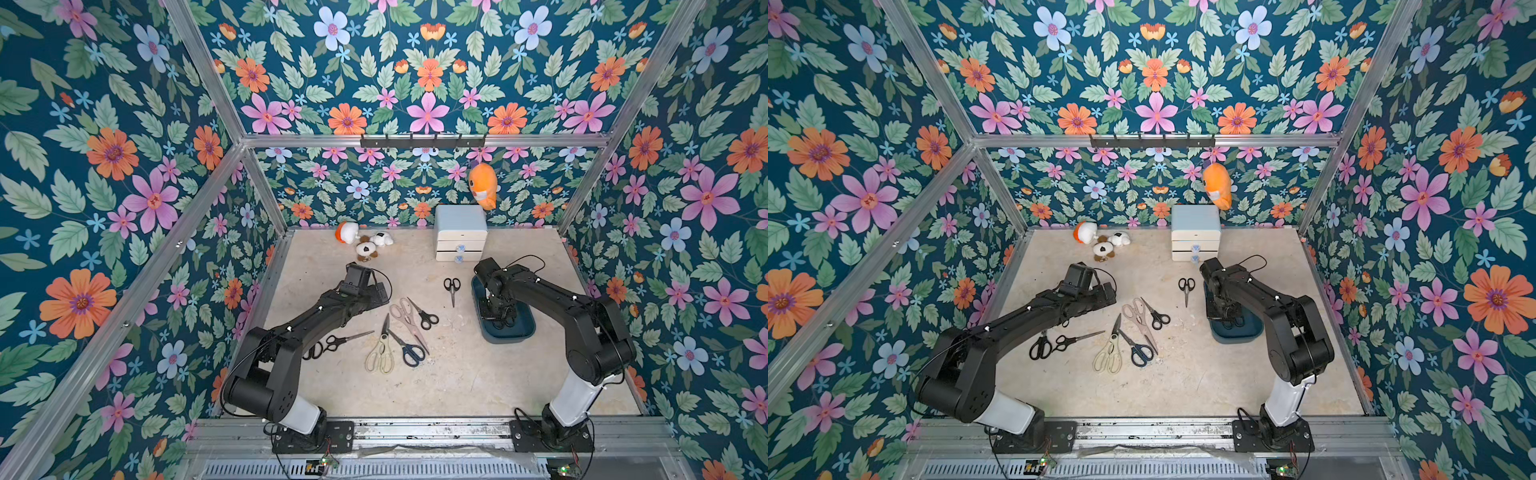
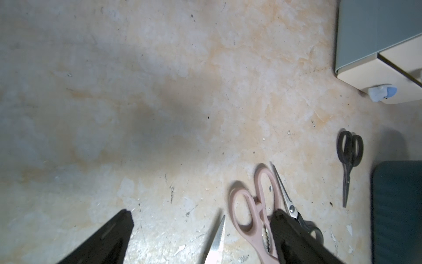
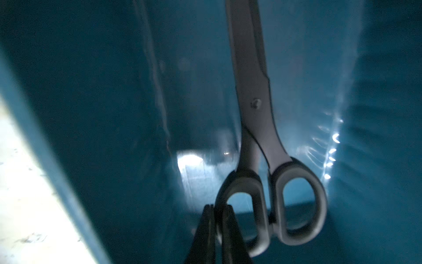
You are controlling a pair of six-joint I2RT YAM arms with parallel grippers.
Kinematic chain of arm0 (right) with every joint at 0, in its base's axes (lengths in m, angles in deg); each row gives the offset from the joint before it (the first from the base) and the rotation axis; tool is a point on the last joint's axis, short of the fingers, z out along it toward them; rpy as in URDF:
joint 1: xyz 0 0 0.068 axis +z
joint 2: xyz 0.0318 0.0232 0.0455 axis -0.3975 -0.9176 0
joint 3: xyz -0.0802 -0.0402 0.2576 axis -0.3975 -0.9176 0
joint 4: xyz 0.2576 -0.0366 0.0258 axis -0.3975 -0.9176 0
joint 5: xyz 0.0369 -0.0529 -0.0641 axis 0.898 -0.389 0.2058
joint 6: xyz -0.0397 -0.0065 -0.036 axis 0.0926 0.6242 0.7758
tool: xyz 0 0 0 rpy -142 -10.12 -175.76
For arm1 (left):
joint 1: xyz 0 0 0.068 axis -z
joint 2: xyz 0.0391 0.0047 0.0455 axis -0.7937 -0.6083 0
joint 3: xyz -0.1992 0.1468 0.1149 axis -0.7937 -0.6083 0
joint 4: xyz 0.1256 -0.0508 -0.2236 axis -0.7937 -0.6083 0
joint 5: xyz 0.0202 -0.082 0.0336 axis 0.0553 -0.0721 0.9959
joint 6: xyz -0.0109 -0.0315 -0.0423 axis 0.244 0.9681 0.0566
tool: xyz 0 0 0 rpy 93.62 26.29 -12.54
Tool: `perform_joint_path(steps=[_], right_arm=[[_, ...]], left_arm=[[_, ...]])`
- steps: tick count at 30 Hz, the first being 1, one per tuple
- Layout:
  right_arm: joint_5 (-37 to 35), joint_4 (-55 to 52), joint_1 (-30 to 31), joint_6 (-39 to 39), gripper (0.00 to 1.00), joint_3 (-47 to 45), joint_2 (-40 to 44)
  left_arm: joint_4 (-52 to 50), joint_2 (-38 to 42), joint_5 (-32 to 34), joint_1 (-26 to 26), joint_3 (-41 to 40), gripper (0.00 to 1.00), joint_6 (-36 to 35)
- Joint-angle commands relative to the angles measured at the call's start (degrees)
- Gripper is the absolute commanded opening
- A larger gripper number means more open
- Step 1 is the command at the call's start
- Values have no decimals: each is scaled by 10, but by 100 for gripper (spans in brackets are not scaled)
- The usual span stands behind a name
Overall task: Put the scissors into the storage box
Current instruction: Place the scissors in the storage box.
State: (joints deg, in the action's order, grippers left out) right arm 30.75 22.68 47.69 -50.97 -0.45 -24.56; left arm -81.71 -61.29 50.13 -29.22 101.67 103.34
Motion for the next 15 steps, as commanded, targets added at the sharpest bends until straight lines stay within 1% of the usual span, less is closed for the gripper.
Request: perform_joint_path(steps=[1, 8, 14, 15], right_arm=[[13, 22, 0, -12, 0, -7, -10], [21, 41, 1, -21, 0, -20, -38], [25, 50, 1, -21, 0, -29, -29], [25, 51, 0, -21, 2, -28, -26]], left_arm=[[-4, 3, 14, 0, 0, 99, -5], [-3, -3, 14, 0, 5, 99, -5], [-3, -8, 14, 0, 10, 99, -5], [-3, -9, 13, 0, 11, 99, -6]])
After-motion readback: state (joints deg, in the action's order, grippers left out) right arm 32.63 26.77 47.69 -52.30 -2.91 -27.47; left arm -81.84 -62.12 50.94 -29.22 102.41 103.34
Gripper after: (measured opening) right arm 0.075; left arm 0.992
